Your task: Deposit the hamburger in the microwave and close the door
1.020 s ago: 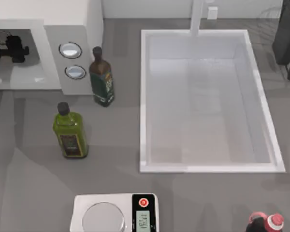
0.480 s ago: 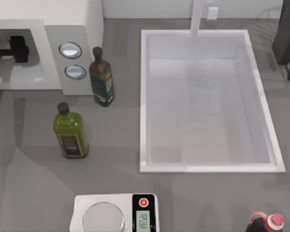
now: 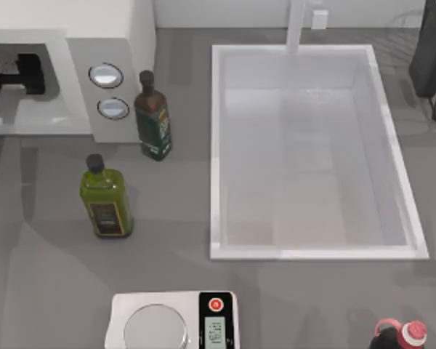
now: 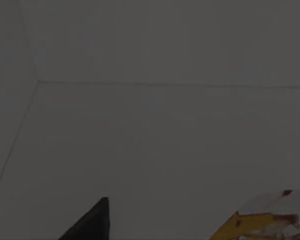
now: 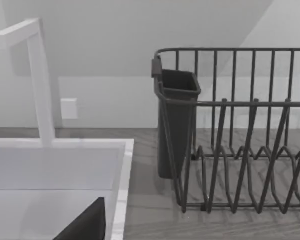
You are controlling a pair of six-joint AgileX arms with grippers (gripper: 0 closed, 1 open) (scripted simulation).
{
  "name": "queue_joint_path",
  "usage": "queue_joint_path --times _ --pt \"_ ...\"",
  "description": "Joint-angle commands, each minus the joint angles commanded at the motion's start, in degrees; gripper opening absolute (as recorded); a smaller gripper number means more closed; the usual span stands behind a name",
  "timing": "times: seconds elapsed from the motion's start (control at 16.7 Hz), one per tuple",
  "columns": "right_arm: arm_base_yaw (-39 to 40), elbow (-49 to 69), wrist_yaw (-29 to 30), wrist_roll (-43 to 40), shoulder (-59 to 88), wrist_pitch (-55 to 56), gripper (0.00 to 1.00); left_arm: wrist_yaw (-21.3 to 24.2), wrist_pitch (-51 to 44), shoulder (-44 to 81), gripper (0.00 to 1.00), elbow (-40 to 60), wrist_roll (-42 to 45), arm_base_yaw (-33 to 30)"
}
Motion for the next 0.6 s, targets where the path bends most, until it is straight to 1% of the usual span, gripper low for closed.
queue_joint_path --times 0.18,0.3,0.42,0.6 --pt "0.00 0.00 0.00 0.00 0.00 0.00 1.00 0.62 2.33 -2.61 1.00 -3.86 0.31 0.61" --pt "0.00 0.00 0.00 0.00 0.00 0.00 1.00 1.48 5.19 -5.61 1.00 -9.45 0.68 1.40" --pt "0.00 0.00 0.00 0.00 0.00 0.00 1.00 2.56 8.89 -9.35 1.00 -17.44 1.10 2.48" --pt "0.00 0.00 0.00 0.00 0.00 0.00 1.00 4.26 15.05 -15.91 1.00 -32.23 1.72 4.37"
